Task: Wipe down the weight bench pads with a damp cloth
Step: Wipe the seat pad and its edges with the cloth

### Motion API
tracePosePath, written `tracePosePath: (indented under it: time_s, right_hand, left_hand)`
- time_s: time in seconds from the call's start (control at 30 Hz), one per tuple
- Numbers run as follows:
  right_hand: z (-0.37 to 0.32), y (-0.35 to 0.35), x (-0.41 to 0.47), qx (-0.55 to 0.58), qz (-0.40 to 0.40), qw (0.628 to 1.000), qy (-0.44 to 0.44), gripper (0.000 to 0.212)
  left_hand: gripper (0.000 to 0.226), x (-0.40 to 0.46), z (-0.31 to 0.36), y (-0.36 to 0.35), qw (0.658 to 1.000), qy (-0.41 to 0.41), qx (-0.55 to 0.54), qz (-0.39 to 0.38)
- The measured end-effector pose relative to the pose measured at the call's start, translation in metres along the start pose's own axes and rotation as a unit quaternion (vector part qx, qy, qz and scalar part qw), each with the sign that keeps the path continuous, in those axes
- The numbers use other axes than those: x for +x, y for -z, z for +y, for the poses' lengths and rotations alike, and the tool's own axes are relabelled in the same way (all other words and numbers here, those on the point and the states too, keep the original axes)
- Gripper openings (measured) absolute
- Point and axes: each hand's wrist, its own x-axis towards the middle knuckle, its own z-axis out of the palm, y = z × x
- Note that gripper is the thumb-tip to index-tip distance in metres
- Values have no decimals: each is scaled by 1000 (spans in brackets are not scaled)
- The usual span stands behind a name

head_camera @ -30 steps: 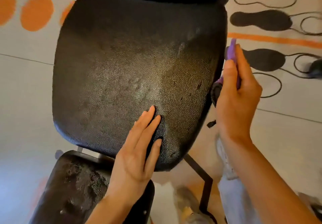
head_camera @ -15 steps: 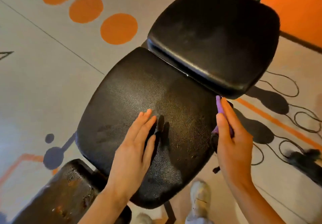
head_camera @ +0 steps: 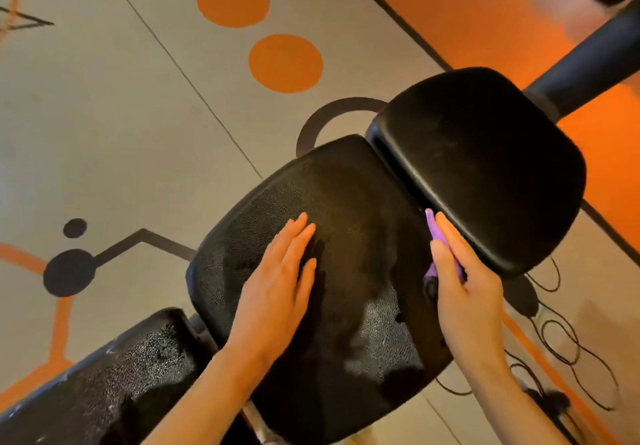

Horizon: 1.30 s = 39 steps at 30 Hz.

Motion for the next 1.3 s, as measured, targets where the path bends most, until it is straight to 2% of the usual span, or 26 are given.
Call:
tracePosePath:
  time_s: [0.17,0.27,0.5,0.97,1.17,1.3]
  right_hand:
    - [-23,-26,22,-37,-18,997,66,45]
    - [-28,-40,44,-60,-48,993,87,48]
    - [-56,-76,109,-88,-124,980,129,35]
    - [-49,-118,216,-117,-268,940,174,38]
    - [-37,-124,227,-188,-263,926,197,27]
    - [-31,-139,223,-211,-202,932,216,20]
  left_hand:
    - [54,17,-25,6,999,28,-23,17]
    - [54,28,-36,8,998,46,-39,24]
    - [56,65,-52,13,990,112,-64,54]
    - [44,123,-76,-7,961,237,-26,138]
    - [37,124,-75,-12,959,244,16,144]
    - [32,127,-76,-11,959,250,37,133]
